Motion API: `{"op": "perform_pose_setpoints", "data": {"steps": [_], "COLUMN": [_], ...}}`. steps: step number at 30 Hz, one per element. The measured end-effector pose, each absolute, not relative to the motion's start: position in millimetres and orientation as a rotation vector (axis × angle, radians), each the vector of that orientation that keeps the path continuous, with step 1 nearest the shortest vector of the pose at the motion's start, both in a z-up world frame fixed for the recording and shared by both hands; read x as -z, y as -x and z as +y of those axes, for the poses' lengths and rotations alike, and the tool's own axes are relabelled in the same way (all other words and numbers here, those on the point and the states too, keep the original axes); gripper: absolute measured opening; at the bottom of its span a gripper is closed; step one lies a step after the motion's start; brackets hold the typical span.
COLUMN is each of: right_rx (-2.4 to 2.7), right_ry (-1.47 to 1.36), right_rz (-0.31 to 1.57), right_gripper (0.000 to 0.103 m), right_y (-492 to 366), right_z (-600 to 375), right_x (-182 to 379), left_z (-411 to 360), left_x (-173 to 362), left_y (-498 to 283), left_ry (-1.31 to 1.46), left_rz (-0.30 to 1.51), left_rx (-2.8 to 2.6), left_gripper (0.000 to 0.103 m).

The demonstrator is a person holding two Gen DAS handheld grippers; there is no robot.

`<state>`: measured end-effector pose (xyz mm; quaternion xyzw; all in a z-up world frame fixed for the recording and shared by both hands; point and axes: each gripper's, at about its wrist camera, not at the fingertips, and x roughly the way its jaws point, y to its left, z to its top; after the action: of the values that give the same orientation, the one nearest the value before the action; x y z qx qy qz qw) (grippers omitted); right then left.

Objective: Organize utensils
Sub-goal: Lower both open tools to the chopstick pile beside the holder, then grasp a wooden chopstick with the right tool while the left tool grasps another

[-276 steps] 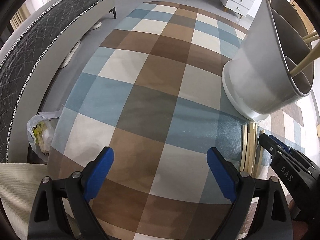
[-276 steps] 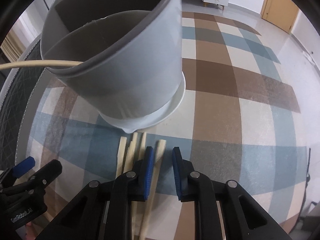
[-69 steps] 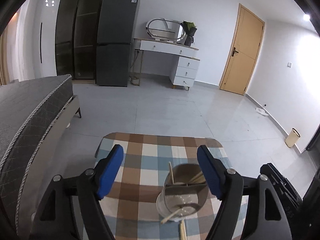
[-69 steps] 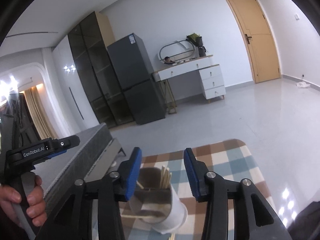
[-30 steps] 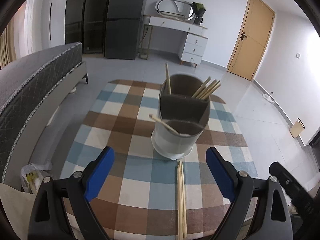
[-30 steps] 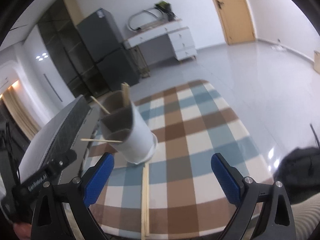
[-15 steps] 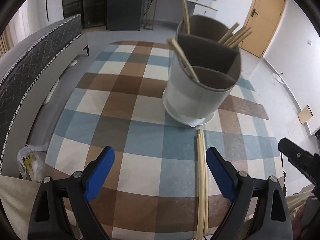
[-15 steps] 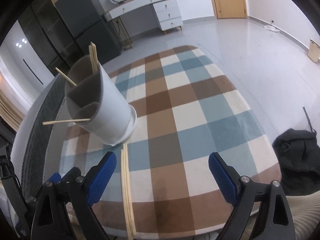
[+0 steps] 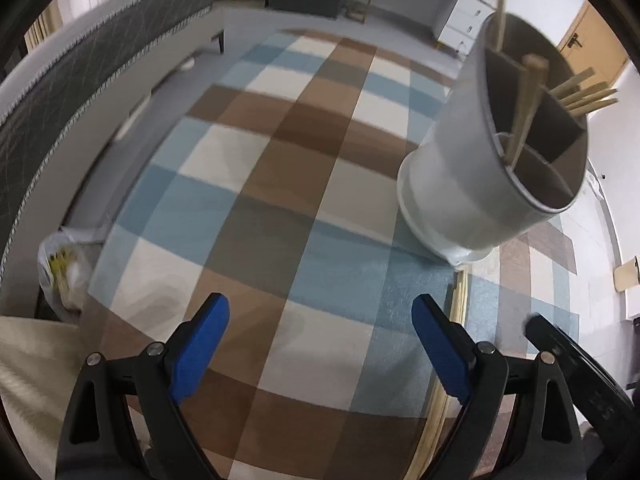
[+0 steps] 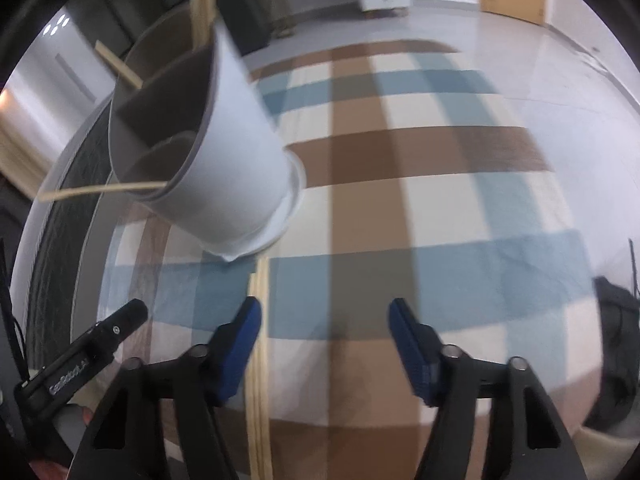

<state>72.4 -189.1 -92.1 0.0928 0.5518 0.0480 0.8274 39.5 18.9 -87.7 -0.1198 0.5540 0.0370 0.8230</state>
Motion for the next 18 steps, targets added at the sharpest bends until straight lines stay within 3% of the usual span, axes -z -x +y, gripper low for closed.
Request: {"op": "perform_pose_setpoints", "data": {"steps": [3,10,18], "right_rx": [-0.146,-0.228,-0.246], "right_ry": [-0.169,-0.057,-0.031], "right_rz": [1.198,1.217,1.256], "right_gripper": [0.045,0.037,0.021], "right_y": [-82.8,-85.3,-83.5], "right_z": [-175.8,-146.2,-139.9], "right_x": [102.8,114.8,124.4], "left_z": [24.1,34.0,42.6], "left_x": [93.7,102.9,111.0], "left_y": [-42.0,-44.8,-49.8], "left_ry": [0.268,0.322,0.347], "left_rz": [1.212,1.27,1.299], "left_rx": [-0.093,-0.114,-0.137], "left_gripper": [0.09,0.09,0.09]}}
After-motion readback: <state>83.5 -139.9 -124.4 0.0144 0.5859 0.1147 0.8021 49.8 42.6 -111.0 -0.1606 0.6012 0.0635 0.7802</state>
